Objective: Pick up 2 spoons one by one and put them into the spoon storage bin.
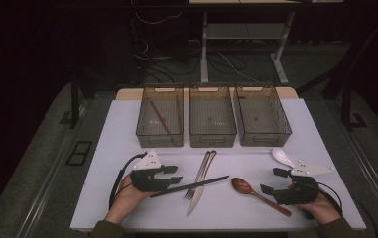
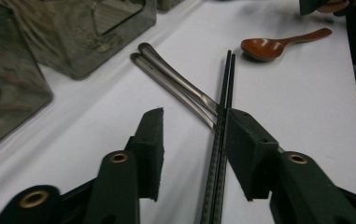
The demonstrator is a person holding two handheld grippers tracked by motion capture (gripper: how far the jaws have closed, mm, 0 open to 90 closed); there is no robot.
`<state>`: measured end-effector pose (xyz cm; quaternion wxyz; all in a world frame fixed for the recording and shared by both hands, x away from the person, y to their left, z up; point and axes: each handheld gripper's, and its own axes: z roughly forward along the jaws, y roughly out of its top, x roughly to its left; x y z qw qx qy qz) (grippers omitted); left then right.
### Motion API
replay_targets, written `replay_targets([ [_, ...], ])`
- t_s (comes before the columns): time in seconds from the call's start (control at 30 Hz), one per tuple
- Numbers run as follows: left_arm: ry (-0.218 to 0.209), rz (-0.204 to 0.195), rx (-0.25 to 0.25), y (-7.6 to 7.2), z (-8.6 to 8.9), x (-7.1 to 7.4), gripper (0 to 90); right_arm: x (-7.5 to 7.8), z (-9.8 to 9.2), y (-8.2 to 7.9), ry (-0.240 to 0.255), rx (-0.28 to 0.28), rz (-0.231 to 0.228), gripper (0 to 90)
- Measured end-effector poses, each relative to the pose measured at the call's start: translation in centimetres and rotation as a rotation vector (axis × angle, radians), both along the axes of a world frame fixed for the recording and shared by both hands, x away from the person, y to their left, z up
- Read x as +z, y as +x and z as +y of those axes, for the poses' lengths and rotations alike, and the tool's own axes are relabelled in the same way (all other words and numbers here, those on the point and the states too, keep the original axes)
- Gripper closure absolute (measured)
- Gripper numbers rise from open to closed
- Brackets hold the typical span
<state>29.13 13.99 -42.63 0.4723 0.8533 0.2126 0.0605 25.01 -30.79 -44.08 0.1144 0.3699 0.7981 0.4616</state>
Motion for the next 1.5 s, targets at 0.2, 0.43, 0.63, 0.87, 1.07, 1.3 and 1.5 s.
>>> replay_targets([
  [0.2, -0.009, 0.046, -0.024, 0.6, -0.5, -0.3, 69.4, -0.1, 0.1, 0.1, -0.001, 0.003, 0.001, 16.9],
  [0.43, 0.024, 0.076, -0.007, 0.4, -0.9, -0.7, 77.0, 0.1, 0.4, 0.2, 0.008, 0.011, 0.002, 16.9],
  [0.63, 0.056, 0.087, -0.047, 0.2, -1.5, -1.1, 79.4, 0.0, 0.3, 0.2, 0.004, 0.013, 0.002, 16.9],
  [0.87, 0.092, 0.086, -0.067, 0.0, -2.2, -1.5, 79.5, -0.1, 0.4, 0.3, 0.002, 0.016, 0.004, 16.9],
  [1.07, 0.099, 0.086, -0.066, 0.1, -2.2, -1.6, 80.0, -0.1, 0.3, 0.3, 0.005, 0.017, 0.004, 16.9],
  [1.3, 0.103, 0.092, -0.07, 0.2, -2.3, -1.7, 80.1, -0.1, 0.2, 0.2, 0.005, 0.01, 0.007, 16.9],
  [1.5, 0.12, 0.093, -0.076, 0.3, -2.4, -1.9, 80.1, -0.1, 0.1, 0.1, 0.004, 0.007, 0.008, 16.9],
])
